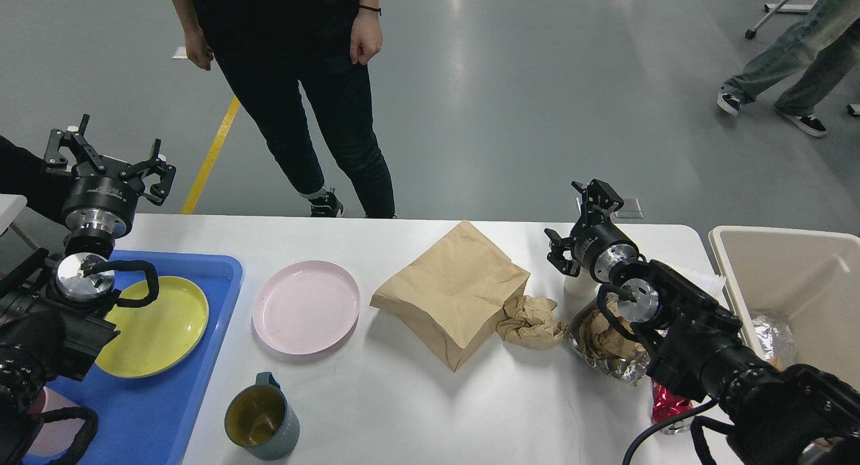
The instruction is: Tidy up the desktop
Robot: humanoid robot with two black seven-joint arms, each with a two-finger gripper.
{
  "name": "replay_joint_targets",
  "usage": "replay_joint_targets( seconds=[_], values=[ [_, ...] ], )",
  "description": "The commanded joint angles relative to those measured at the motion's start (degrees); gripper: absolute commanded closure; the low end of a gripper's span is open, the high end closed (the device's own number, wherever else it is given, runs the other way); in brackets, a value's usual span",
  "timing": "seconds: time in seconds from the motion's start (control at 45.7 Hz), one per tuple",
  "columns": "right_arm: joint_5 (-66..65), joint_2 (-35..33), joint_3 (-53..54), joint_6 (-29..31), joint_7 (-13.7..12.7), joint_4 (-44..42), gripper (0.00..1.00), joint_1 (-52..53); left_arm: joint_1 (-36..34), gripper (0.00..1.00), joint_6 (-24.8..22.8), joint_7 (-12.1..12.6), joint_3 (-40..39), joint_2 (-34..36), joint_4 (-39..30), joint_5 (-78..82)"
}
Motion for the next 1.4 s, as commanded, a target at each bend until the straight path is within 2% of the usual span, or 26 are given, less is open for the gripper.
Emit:
replay_joint_targets(
  seconds=[0.0,0.066,0.131,0.241,0.547,0.613,0.722,0.81,0.92,1.051,1.138,1.248,1.379],
  values=[
    [0.0,0.0,0.0,0.0,0.0,0.0,0.00,0.0,0.0,0.04,-0.2,0.0,-0.2,0.0,0.0,0.0],
    [0.0,0.0,0.0,0.0,0.0,0.0,0.00,0.0,0.2,0.04,-0.6,1.2,0.1,0.1,0.0,0.0],
    [0.0,0.0,0.0,0.0,0.0,0.0,0.00,0.0,0.2,0.04,-1.4,4.1,-0.5,0.2,0.0,0.0],
    [0.0,0.0,0.0,0.0,0.0,0.0,0.00,0.0,0.3,0.04,-0.7,5.2,-0.4,0.0,0.0,0.0],
    [0.0,0.0,0.0,0.0,0.0,0.0,0.00,0.0,-0.5,0.04,-0.4,5.4,0.2,0.3,0.1,0.5],
    [0.0,0.0,0.0,0.0,0.0,0.0,0.00,0.0,-2.5,0.04,-0.5,5.4,0.3,2.5,0.1,0.7],
    [0.0,0.0,0.0,0.0,0.0,0.0,0.00,0.0,-8.1,0.04,-0.1,5.3,2.8,9.9,1.6,0.7],
    [0.0,0.0,0.0,0.0,0.0,0.0,0.00,0.0,-14.6,0.04,1.7,5.3,14.4,16.1,3.5,0.7],
    [0.0,0.0,0.0,0.0,0.0,0.0,0.00,0.0,-24.4,0.04,3.6,5.4,37.8,22.8,3.5,0.9],
    [0.0,0.0,0.0,0.0,0.0,0.0,0.00,0.0,-36.3,0.04,2.7,5.5,61.8,26.1,3.2,1.4],
    [0.0,0.0,0.0,0.0,0.0,0.0,0.00,0.0,-39.5,0.04,2.8,5.5,71.1,26.6,3.2,2.2],
    [0.0,0.0,0.0,0.0,0.0,0.0,0.00,0.0,-41.4,0.04,2.7,5.5,78.2,26.9,3.1,3.5],
    [0.0,0.0,0.0,0.0,0.0,0.0,0.00,0.0,-47.1,0.04,2.6,5.5,88.5,27.6,0.5,3.8]
  ],
)
